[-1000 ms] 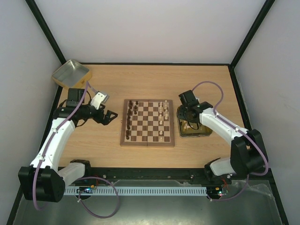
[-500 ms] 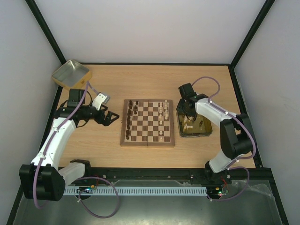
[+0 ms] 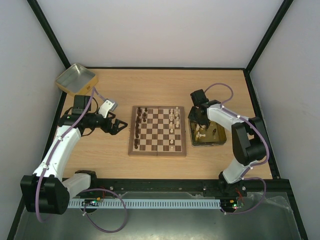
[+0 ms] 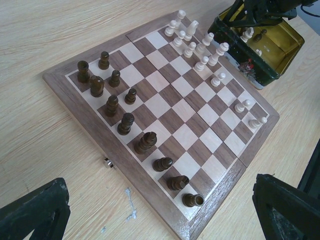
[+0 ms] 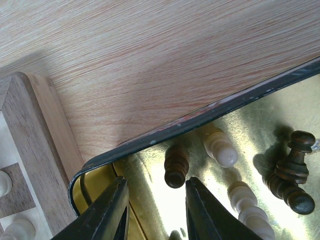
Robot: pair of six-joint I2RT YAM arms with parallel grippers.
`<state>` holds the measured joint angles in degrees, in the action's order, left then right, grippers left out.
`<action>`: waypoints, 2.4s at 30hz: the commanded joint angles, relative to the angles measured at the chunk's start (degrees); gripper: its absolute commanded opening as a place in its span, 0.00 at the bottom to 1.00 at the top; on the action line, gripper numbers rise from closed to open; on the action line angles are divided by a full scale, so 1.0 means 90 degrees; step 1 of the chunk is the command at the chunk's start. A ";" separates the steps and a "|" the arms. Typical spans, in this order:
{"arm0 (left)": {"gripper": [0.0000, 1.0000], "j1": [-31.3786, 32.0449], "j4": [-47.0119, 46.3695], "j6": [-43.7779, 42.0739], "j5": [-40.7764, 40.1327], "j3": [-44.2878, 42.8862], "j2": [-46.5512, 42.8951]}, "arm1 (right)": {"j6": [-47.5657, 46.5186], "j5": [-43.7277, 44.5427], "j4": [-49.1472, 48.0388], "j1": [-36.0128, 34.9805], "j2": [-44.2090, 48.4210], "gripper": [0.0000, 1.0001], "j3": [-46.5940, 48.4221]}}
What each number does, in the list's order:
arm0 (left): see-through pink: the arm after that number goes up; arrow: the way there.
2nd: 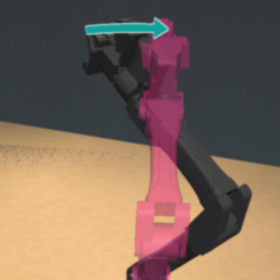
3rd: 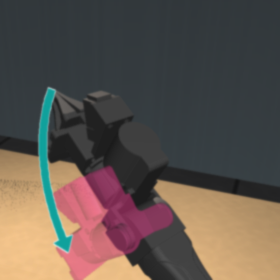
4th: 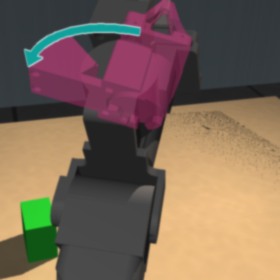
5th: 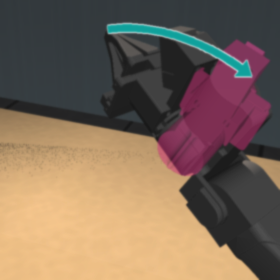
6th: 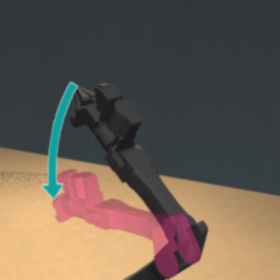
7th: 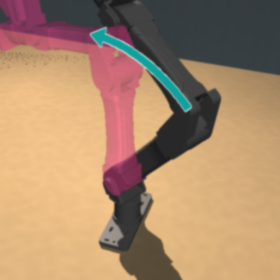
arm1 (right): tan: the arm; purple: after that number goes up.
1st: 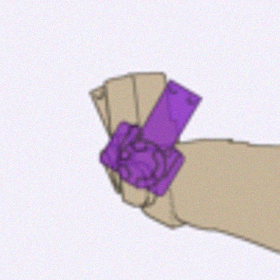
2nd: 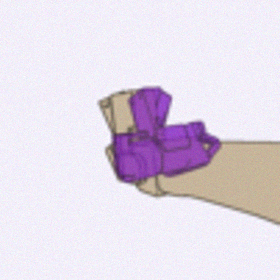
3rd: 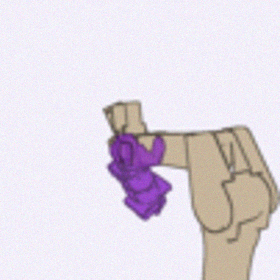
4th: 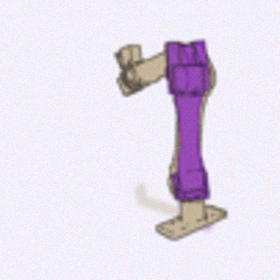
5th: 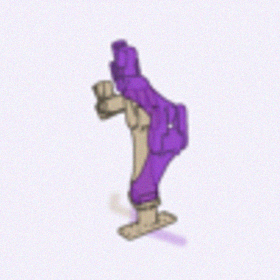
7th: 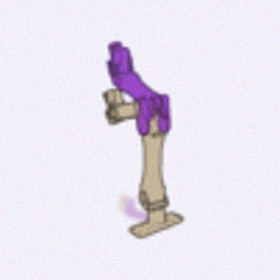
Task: Set up the chess pieces on the board
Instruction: Pick up the chess piece from the storage box, then place the chess piece on the chessboard.
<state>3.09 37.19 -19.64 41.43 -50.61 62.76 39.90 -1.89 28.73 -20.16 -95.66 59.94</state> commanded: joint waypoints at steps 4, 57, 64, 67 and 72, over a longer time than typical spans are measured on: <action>0.99 -0.0021 -0.0001 -0.0113 0.0162 0.0067 0.0028 | 0.0000 0.0076 -0.0111 0.0040 -0.0205 0.30 0.0097; 0.99 -0.0021 -0.0146 -0.0002 -0.0020 0.0142 0.0090 | -0.0159 0.0931 0.0330 -0.0181 0.0491 0.02 0.0302; 0.99 -0.0021 -0.0204 0.0085 -0.0123 0.0115 0.0054 | 0.0059 0.1543 0.0998 -0.1567 0.0694 0.02 0.1093; 0.99 -0.0021 -0.0318 0.0204 -0.0344 0.0125 -0.0035 | 0.0196 0.1533 0.1042 -0.2273 0.0484 0.02 0.1543; 0.99 -0.0061 -0.0608 0.0502 -0.0901 0.0145 -0.0162 | 0.0292 0.1204 0.0950 -0.2895 -0.0318 0.02 0.2124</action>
<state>3.07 34.39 -17.69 37.36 -49.80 62.81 40.91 8.99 35.09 -43.57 -93.01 75.75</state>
